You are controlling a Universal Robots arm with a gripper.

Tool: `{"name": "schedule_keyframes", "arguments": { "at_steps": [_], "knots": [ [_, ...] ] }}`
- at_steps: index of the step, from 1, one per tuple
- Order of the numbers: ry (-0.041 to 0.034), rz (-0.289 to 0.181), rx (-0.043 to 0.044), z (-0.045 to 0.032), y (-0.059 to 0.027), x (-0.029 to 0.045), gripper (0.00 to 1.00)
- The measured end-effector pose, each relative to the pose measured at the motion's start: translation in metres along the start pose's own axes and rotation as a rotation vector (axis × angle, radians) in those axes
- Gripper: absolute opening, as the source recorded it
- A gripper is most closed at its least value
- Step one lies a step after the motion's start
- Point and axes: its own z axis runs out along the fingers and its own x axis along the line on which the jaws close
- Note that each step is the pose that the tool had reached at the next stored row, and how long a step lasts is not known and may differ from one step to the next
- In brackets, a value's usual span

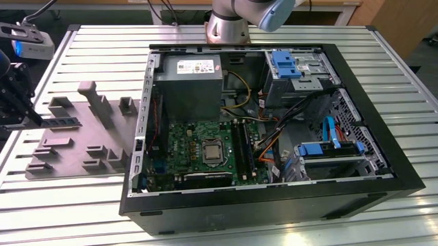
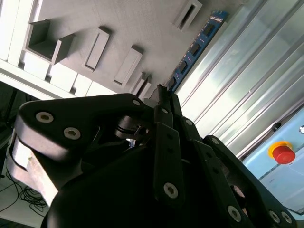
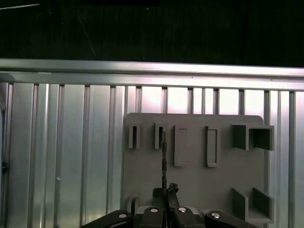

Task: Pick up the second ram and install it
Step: 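Pick up the second ram and move it above second insertion slot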

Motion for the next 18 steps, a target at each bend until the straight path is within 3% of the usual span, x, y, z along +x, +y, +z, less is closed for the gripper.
{"name": "schedule_keyframes", "arguments": {
  "at_steps": [18],
  "knots": [
    [0.0024, 0.000, 0.0000, -0.0092, 0.0001, -0.0001, 0.14]
  ]
}}
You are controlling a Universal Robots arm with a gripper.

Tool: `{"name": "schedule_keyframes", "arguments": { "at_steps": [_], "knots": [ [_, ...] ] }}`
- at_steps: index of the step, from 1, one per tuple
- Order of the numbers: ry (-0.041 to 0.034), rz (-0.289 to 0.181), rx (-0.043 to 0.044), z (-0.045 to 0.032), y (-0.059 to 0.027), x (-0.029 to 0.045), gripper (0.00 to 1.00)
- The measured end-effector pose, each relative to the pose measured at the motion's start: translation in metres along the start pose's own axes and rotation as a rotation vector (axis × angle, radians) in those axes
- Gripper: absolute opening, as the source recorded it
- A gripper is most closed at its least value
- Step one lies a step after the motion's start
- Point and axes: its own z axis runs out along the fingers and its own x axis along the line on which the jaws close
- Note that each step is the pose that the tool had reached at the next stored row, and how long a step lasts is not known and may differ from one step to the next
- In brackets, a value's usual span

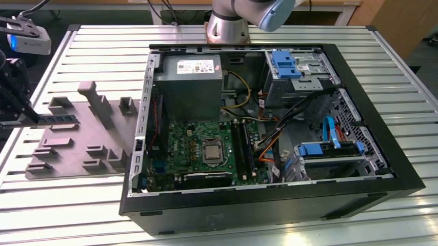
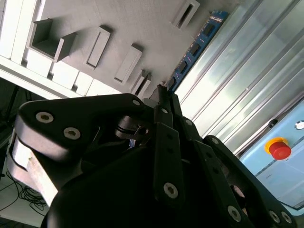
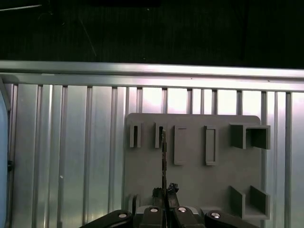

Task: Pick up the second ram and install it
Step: 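Pick up the second ram and move it above second insertion slot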

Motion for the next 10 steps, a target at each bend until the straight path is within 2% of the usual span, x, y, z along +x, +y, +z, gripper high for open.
{"name": "schedule_keyframes", "arguments": {
  "at_steps": [10],
  "knots": [
    [0.0015, 0.000, -0.0001, -0.0052, 0.0001, 0.0000, 0.14]
  ]
}}
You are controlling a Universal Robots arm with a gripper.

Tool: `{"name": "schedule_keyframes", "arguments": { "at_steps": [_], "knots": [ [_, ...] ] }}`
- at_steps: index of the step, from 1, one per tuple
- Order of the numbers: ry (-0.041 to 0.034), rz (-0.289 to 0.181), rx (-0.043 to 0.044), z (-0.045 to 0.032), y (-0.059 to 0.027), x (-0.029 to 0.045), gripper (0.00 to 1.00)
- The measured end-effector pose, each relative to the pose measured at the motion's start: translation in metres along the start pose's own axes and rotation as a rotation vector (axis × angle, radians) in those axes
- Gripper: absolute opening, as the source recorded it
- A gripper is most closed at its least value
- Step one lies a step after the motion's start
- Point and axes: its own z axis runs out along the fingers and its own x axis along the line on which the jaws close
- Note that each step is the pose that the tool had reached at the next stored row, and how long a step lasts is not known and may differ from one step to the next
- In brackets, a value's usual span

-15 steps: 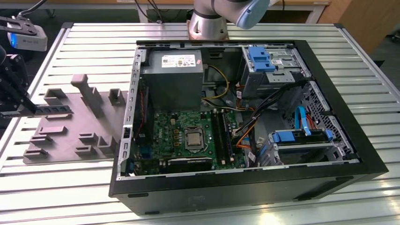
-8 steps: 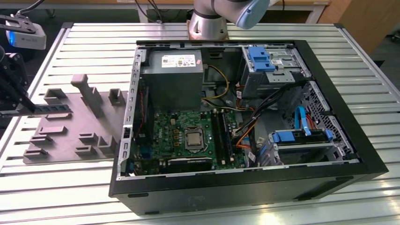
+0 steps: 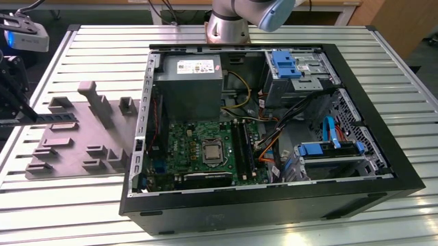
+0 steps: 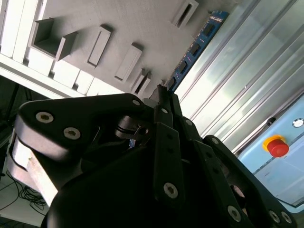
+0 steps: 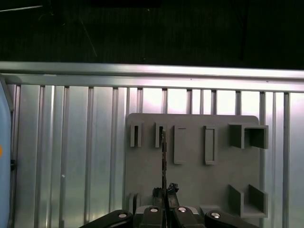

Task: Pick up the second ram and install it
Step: 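Pick up the second ram and move it above second insertion slot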

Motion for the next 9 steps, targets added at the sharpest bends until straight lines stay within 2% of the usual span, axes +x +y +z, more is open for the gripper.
{"name": "schedule_keyframes", "arguments": {
  "at_steps": [9],
  "knots": [
    [0.0012, 0.000, 0.0000, -0.0046, 0.0001, -0.0001, 0.14]
  ]
}}
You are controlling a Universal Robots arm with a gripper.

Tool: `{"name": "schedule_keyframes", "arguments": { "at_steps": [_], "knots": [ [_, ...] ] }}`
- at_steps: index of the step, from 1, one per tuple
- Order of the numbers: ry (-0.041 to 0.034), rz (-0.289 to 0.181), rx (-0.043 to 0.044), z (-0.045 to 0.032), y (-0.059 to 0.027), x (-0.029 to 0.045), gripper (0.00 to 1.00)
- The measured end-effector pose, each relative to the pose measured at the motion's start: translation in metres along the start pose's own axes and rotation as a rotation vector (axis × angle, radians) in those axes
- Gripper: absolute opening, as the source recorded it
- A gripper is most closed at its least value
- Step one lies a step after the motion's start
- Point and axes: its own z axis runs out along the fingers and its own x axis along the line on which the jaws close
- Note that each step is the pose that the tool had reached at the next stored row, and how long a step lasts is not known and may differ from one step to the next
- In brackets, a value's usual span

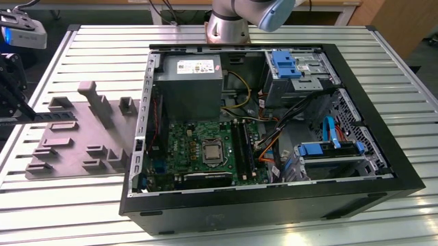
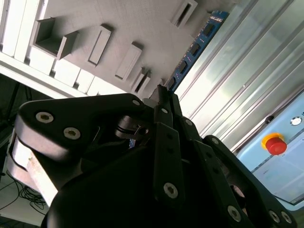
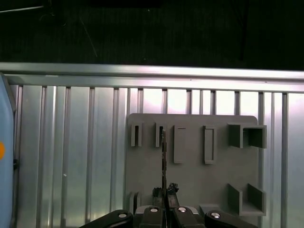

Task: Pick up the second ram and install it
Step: 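Pick up the second ram and move it above second insertion slot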

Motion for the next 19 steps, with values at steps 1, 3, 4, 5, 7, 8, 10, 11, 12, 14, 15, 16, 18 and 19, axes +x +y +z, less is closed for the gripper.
{"name": "schedule_keyframes", "arguments": {
  "at_steps": [1, 3, 4, 5, 7, 8, 10, 11, 12, 14, 15, 16, 18, 19],
  "knots": [
    [0.0001, 0.000, 0.0000, -0.0005, 0.0000, 0.0000, 0.14],
    [0.0004, 0.000, 0.0000, -0.0015, 0.0000, 0.0000, 0.14],
    [0.0005, 0.000, 0.0000, -0.0020, 0.0000, 0.0000, 0.14],
    [0.0007, 0.000, 0.0000, -0.0025, 0.0000, 0.0000, 0.14],
    [0.0009, 0.000, 0.0000, -0.0035, 0.0001, 0.0000, 0.14],
    [0.0011, 0.000, 0.0000, -0.0041, 0.0001, 0.0000, 0.14],
    [0.0014, 0.000, 0.0000, -0.0051, 0.0001, 0.0000, 0.14],
    [0.0015, 0.000, 0.0000, -0.0056, 0.0001, 0.0000, 0.14],
    [0.0016, 0.000, 0.0000, -0.0061, 0.0001, 0.0000, 0.14],
    [0.0019, 0.000, 0.0000, -0.0072, 0.0001, 0.0000, 0.14],
    [0.0021, 0.000, -0.0001, -0.0077, 0.0001, -0.0001, 0.14],
    [0.0023, 0.000, -0.0001, -0.0082, 0.0001, 0.0000, 0.14],
    [0.0024, 0.000, 0.0000, -0.0092, 0.0001, -0.0001, 0.14],
    [0.0026, 0.000, 0.0000, -0.0097, 0.0001, -0.0001, 0.14]
  ]
}}
